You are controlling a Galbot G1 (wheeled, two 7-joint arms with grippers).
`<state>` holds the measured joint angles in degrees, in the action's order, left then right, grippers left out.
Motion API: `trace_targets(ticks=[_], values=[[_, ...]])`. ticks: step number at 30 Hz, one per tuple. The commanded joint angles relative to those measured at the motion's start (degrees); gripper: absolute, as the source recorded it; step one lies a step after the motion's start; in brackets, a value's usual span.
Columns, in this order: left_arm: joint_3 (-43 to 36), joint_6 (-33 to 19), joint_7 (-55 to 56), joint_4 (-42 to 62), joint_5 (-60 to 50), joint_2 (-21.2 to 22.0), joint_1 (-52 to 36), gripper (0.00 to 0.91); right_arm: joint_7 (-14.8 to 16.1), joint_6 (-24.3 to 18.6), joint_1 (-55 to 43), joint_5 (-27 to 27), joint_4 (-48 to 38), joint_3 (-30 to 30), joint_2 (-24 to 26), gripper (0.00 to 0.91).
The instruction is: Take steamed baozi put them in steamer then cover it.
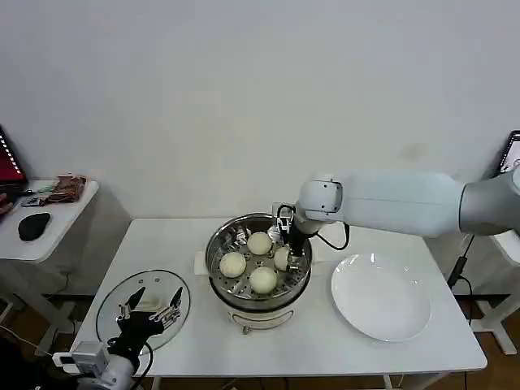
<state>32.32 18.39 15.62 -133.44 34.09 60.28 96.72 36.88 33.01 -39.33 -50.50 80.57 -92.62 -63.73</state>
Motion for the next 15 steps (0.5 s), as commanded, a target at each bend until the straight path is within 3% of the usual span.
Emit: trace_targets(ticks=[1, 8, 15], values=[[-0.3, 0.1, 0.0, 0.0, -0.1, 0.3, -0.3, 0.907, 0.0, 0.2, -2.1, 0.3, 2.4, 4.2, 4.3, 0.907], [0.3, -0.3, -0.1, 0.1, -0.1, 0.6, 0.6, 0.907, -1.1, -0.8, 0.2, -0.3, 8.6, 13.0, 12.3, 0.907], [1.0, -0.6, -0.2, 0.8, 0.0, 1.7, 0.7, 0.907, -4.4, -3.4, 15.9, 1.8, 14.1, 32.6, 25.2, 0.907]])
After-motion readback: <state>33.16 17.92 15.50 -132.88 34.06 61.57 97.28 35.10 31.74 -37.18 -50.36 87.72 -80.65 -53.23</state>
